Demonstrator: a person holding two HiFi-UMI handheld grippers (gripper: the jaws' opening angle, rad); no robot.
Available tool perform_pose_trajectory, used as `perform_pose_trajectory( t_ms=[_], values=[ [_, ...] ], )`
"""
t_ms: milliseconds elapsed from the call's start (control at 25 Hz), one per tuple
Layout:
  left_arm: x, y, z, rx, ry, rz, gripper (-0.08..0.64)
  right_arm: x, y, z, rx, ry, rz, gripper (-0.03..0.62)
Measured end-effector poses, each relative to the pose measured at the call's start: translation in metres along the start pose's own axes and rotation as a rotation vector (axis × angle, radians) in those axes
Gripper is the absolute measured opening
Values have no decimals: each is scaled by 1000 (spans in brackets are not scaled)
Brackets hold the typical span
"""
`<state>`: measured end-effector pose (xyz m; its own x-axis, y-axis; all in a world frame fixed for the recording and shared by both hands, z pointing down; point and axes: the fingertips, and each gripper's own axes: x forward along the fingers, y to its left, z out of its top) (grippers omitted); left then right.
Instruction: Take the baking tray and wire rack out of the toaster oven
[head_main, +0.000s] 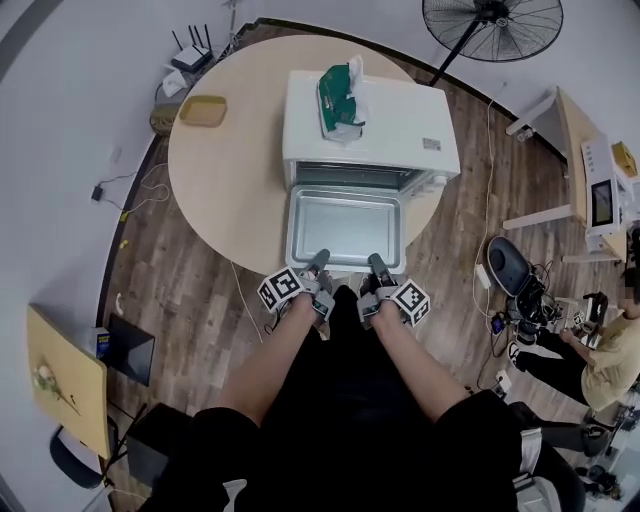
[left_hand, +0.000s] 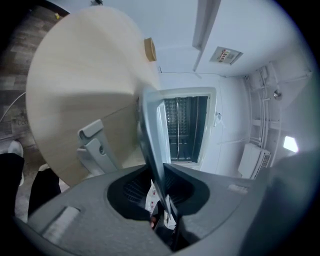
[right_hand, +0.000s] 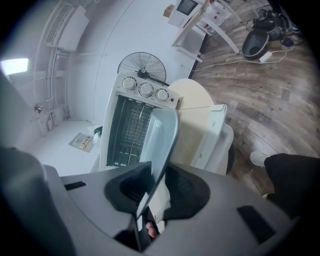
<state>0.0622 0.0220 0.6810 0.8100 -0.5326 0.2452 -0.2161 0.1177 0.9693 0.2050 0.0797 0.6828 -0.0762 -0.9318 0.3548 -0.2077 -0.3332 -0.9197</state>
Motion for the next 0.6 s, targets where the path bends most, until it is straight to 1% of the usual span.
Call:
perform_pose_trajectory(
  t_ms=[120,240,400,600],
  values=[
    [-16,1,0,-4,-13,-13,72,-6,3,-12,-16,20,9,80],
    [-35,3,6,-12,-44,-28,72,-7,10,-30,-26,45,19,80],
    [-64,2,18,-25,-108,-50,74,-6,26,-53,-60,93,28,80],
    [-105,4,31,-22,-205,-63,74,0,45,-87,-117,187,70,80]
  ],
)
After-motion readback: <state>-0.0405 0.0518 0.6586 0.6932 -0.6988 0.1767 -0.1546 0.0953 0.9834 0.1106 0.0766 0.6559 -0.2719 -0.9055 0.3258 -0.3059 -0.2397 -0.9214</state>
